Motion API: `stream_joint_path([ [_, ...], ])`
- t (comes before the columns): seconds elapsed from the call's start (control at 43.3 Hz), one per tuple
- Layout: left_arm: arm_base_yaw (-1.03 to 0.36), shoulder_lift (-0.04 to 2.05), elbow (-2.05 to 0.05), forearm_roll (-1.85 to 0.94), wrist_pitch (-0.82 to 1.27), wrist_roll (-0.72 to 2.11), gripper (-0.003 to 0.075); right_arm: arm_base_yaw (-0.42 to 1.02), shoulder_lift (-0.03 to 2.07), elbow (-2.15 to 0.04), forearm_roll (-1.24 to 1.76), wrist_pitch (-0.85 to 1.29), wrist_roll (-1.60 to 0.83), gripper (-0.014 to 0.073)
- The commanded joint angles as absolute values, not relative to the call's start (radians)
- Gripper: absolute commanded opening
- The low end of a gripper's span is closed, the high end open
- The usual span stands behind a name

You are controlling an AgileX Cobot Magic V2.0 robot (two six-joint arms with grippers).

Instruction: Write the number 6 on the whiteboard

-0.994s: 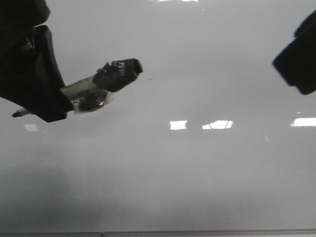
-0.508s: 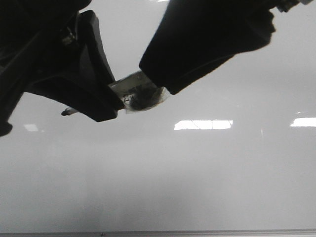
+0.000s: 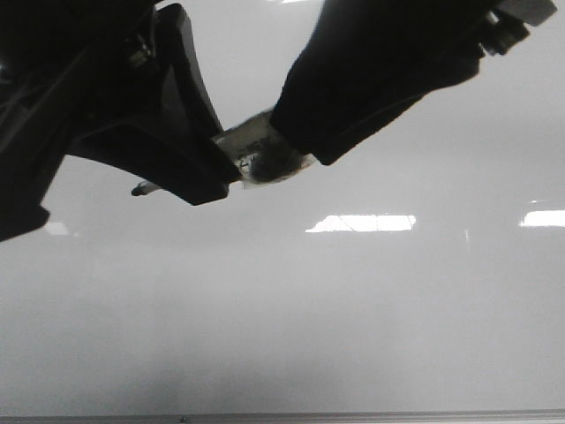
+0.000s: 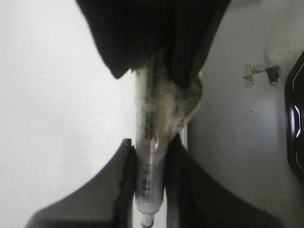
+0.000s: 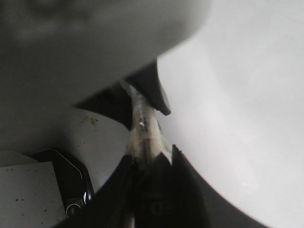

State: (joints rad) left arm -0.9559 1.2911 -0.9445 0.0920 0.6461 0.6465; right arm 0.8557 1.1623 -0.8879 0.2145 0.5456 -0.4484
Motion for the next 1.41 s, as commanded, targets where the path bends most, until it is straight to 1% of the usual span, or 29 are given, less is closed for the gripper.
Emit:
stream_joint_path([
  [0.0, -0.961, 1.261, -0.977, 0.072, 0.577, 0.607, -0.0016, 0.857, 1.146, -0.923, 0.223, 0.480, -0.456, -0.0075],
  [0.046, -0.961, 1.261, -0.977, 0.072, 0.577, 0.607, 0.0000, 0.857, 1.146, -0.923, 0.222, 0.473, -0.456, -0.0062],
  [0.139, -0.961, 1.261, -0.977, 0.067, 0.577, 0.601, 0.0102, 0.857, 1.143, -0.923, 0.208, 0.479, -0.456, -0.0068],
  [0.162, -0.961, 1.261, -0.977, 0.067, 0.574, 0.597, 0.0137, 0.856, 1.142, -0.923, 0.204, 0.482, -0.456, -0.0068],
  [0.208, -0.961, 1.261, -0.977, 0.067, 0.567, 0.577, 0.0232, 0.851, 1.135, -0.921, 0.200, 0.490, -0.456, -0.0068],
  [0.231, -0.961, 1.261, -0.977, 0.067, 0.562, 0.570, 0.0262, 0.849, 1.131, -0.920, 0.197, 0.495, -0.456, -0.0068],
  [0.254, -0.961, 1.261, -0.977, 0.067, 0.558, 0.561, 0.0322, 0.843, 1.124, -0.917, 0.197, 0.500, -0.455, -0.0068],
  [0.3, -0.961, 1.261, -0.977, 0.064, 0.549, 0.555, 0.0406, 0.831, 1.108, -0.908, 0.195, 0.509, -0.455, -0.0068],
  [0.37, -0.961, 1.261, -0.977, 0.056, 0.539, 0.555, 0.0499, 0.801, 1.070, -0.876, 0.195, 0.514, -0.455, -0.0068],
  [0.439, -0.961, 1.261, -0.977, 0.056, 0.539, 0.555, 0.0517, 0.765, 1.025, -0.835, 0.195, 0.514, -0.449, -0.0068],
  [0.555, -0.961, 1.261, -0.977, 0.056, 0.541, 0.555, 0.0503, 0.694, 0.931, -0.763, 0.195, 0.515, -0.447, -0.0068],
  [0.624, -0.961, 1.261, -0.977, 0.056, 0.541, 0.555, 0.0460, 0.654, 0.881, -0.732, 0.195, 0.515, -0.446, -0.0068],
  [0.67, -0.961, 1.261, -0.977, 0.056, 0.541, 0.555, 0.0394, 0.632, 0.854, -0.716, 0.195, 0.514, -0.446, -0.0068],
  [0.693, -0.961, 1.261, -0.977, 0.056, 0.541, 0.555, 0.0374, 0.624, 0.846, -0.711, 0.195, 0.513, -0.446, -0.0068],
  [0.855, -0.946, 1.261, -0.977, 0.000, 0.555, 0.553, 0.0073, 0.608, 0.827, -0.702, 0.195, 0.519, -0.446, -0.0068],
  [0.901, -0.927, 1.260, -0.975, -0.035, 0.557, 0.553, 0.0000, 0.608, 0.827, -0.702, 0.195, 0.519, -0.446, -0.0068],
  [0.924, -0.914, 1.256, -0.971, -0.050, 0.557, 0.553, -0.0021, 0.608, 0.827, -0.702, 0.195, 0.519, -0.446, -0.0068],
  [1.017, -0.857, 1.231, -0.944, -0.104, 0.547, 0.553, -0.0020, 0.608, 0.827, -0.702, 0.195, 0.511, -0.446, -0.0068],
  [1.132, -0.775, 1.142, -0.866, -0.162, 0.502, 0.553, -0.0020, 0.608, 0.827, -0.702, 0.195, 0.449, -0.446, -0.0068],
  [1.271, -0.690, 0.969, -0.733, -0.218, 0.430, 0.553, -0.0020, 0.608, 0.876, -0.707, 0.197, 0.332, -0.423, -0.0068],
  [1.386, -0.669, 0.818, -0.632, -0.247, 0.374, 0.553, -0.0020, 0.608, 0.971, -0.709, 0.197, 0.173, -0.388, -0.0068],
])
